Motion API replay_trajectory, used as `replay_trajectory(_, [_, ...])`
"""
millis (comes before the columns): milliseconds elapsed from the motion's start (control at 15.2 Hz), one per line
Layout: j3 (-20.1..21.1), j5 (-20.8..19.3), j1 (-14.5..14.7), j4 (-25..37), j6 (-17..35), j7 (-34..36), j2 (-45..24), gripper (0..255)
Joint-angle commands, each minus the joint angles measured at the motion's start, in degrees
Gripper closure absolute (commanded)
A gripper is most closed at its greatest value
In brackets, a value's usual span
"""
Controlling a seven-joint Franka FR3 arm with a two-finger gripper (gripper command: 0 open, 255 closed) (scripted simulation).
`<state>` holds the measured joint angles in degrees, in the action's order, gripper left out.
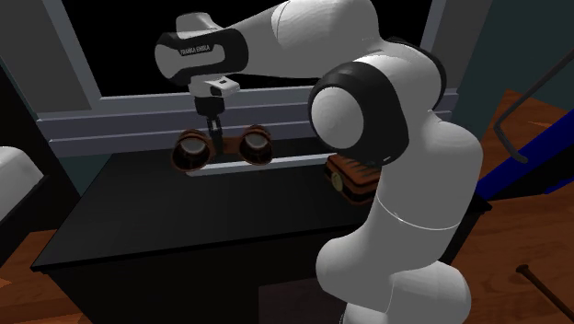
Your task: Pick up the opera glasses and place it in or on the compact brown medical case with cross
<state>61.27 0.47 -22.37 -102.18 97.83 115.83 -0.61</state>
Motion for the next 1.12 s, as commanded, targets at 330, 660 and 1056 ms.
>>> replay_trajectory(330, [0.11,-0.51,0.14,5.72,-5.40,0.35,-0.58,255])
replay_trajectory(660, [0.43,-1.57,0.64,10.36,-9.43,1.20,-1.85,255])
replay_trajectory(1056, [-3.61,5.78,-3.82,6.76,-10.87,-7.74,7.60,255])
